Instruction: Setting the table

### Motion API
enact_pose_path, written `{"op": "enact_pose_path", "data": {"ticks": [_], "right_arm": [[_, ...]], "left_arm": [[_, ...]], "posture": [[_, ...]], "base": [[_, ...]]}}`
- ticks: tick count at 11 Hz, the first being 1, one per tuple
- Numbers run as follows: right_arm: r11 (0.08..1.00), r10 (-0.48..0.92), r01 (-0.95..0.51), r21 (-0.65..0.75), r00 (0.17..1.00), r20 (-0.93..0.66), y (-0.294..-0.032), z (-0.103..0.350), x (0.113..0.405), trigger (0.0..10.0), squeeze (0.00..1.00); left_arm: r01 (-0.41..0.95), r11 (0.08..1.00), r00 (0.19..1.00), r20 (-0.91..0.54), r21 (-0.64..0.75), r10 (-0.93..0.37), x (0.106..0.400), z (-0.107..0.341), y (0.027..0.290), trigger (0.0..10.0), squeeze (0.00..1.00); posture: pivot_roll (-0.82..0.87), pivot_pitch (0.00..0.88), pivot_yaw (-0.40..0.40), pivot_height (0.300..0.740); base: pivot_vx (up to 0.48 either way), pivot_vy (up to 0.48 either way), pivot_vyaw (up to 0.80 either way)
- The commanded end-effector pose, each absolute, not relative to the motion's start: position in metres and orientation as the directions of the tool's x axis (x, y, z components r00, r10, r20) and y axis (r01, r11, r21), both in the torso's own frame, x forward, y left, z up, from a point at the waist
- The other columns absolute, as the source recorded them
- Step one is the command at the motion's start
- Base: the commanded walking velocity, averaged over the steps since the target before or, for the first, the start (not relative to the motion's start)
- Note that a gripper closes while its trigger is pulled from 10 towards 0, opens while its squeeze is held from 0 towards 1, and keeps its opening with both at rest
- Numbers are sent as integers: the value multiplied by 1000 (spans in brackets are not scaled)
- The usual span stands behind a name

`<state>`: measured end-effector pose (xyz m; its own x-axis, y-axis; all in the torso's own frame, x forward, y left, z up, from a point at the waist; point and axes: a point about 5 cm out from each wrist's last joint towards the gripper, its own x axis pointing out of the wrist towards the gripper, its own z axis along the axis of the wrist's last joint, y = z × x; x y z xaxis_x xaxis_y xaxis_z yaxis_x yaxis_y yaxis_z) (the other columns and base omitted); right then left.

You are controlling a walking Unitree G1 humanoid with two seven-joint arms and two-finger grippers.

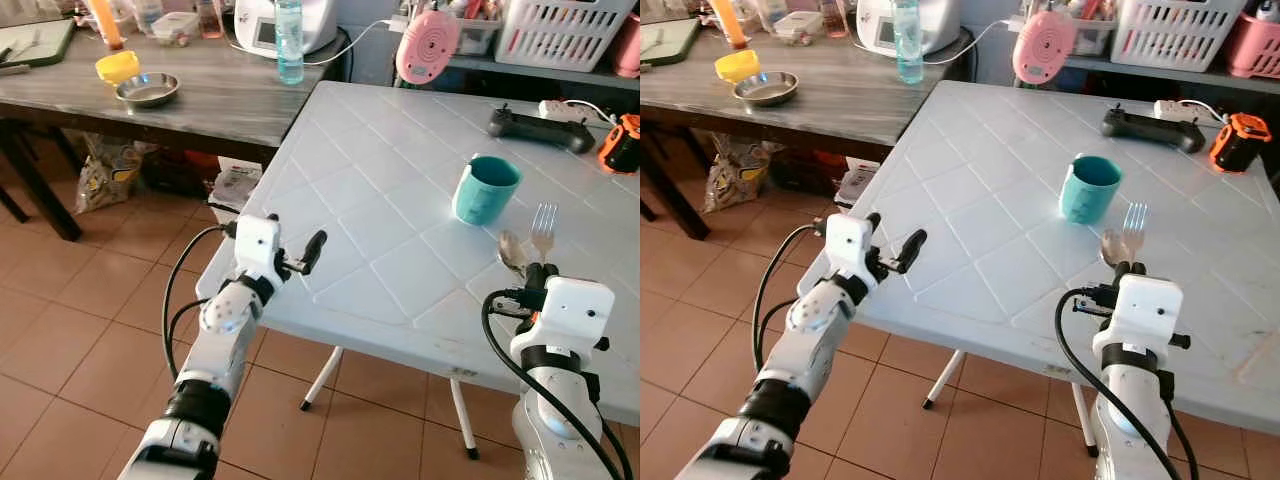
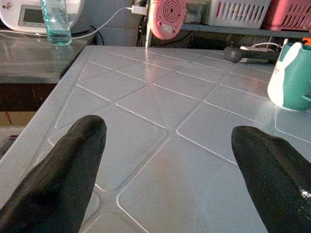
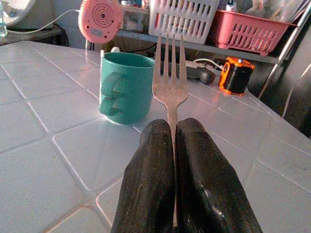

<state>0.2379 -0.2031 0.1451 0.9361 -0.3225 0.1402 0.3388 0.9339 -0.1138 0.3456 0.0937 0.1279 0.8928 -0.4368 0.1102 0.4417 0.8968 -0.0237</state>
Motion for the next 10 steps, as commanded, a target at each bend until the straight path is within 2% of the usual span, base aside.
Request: {"op": "enact_pose_path", "data": {"ticks": [1,10], "right_arm": [[931,-328,348,-105,929,170,-204,152,238,10000,0],[927,-344,363,-99,924,169,-205,152,238,10000,0]], "left_arm": [[437,899,895,112,-13,-433,347,129,95,10000,0],[459,888,885,97,-16,-455,346,125,89,10000,0]], "posture": [[-48,45,-1,740],[-54,45,9,740]], "base": [[0,326,0],[0,373,0]]}}
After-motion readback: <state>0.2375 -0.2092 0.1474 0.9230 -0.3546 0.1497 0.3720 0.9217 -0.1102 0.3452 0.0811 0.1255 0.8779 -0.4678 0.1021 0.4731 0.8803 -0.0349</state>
